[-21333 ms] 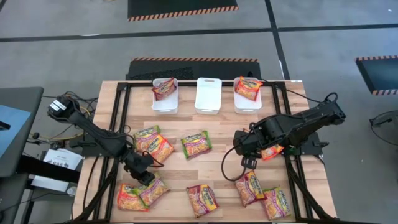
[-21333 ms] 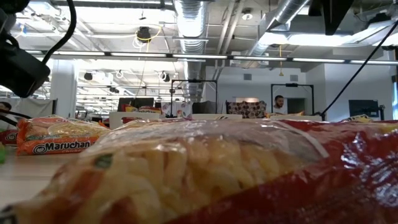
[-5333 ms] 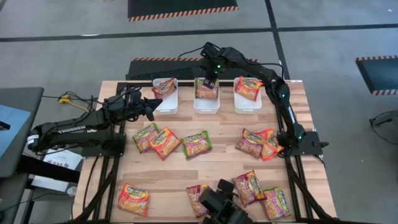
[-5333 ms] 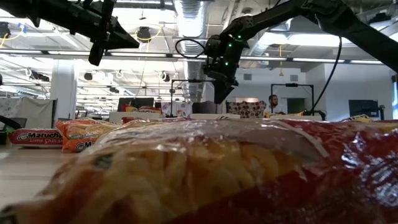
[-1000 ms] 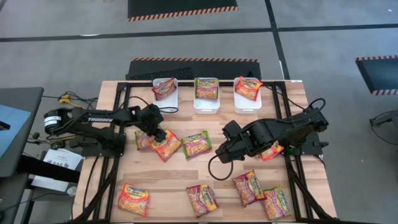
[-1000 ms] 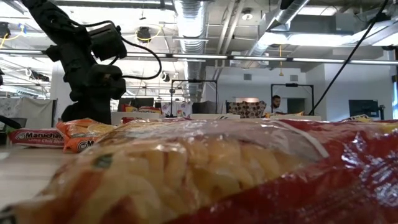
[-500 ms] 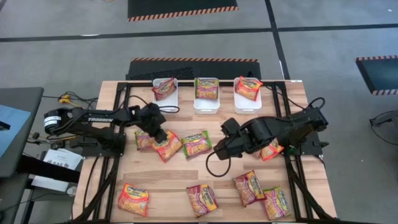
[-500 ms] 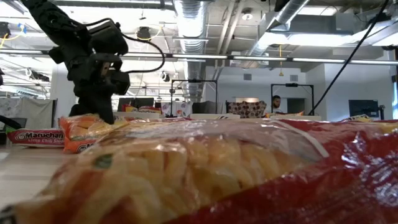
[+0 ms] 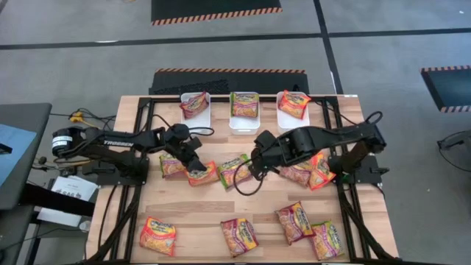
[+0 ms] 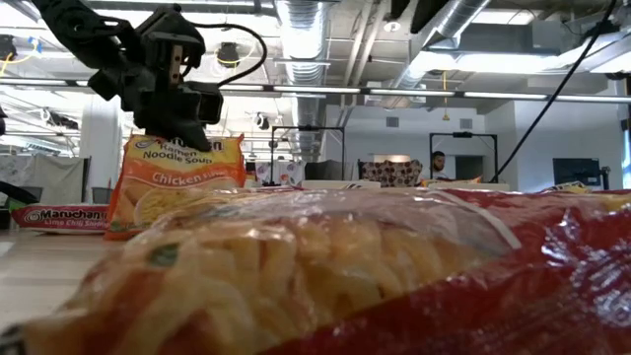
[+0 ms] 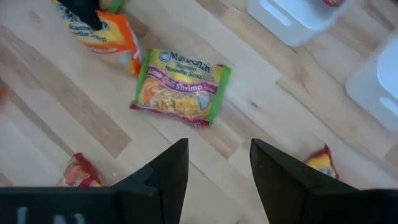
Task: Sort Maruchan noodles
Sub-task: Put the orange noodle pack into the right white bin
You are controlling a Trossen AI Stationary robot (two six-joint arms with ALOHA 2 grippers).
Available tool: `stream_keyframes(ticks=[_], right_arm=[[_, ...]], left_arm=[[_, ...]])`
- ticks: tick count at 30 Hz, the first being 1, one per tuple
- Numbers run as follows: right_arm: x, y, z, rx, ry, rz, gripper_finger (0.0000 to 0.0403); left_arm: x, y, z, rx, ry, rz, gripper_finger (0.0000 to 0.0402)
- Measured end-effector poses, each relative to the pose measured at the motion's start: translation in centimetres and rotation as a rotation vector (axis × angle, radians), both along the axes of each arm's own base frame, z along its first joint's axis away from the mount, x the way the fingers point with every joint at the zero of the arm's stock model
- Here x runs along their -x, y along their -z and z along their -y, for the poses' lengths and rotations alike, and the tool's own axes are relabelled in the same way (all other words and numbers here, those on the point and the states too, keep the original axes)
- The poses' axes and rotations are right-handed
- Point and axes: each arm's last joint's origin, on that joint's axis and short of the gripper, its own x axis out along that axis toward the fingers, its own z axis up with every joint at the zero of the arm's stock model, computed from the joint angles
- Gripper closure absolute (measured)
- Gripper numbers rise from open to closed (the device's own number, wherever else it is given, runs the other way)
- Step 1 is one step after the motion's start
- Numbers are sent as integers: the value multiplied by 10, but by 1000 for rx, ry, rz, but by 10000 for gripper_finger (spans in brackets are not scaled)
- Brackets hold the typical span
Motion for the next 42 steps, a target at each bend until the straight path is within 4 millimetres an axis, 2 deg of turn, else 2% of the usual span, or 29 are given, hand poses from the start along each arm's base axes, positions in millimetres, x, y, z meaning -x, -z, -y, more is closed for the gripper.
stream_keyframes(ticks=[8,10,15,19,22,25,30,36,38,40,42], right_arm=[[-29,-2,2,53,-313,136,228],[-43,4,1,63,-394,167,232],[-64,23,1,106,-549,140,234],[-80,49,0,133,-633,59,234],[-86,67,-2,158,-705,-16,234],[-92,75,-4,170,-775,-29,234],[-106,96,1,186,-813,-54,234],[-124,108,19,171,-790,17,234],[-124,113,26,161,-800,-13,234],[-131,112,30,155,-817,50,234],[-131,115,36,140,-842,39,234]], left_arm=[[-1,-2,1,-5,6,21,401],[-1,-2,1,-9,10,23,401],[-1,-1,1,-16,18,24,401],[-1,-1,2,-12,24,21,401],[-1,-1,3,-17,31,23,401],[-2,-1,4,-22,38,26,401],[-2,-1,6,-41,51,30,401],[-1,0,7,-47,66,20,401],[-1,0,7,-48,63,14,401],[-1,1,7,-53,59,9,401],[-1,0,7,-56,58,18,401]])
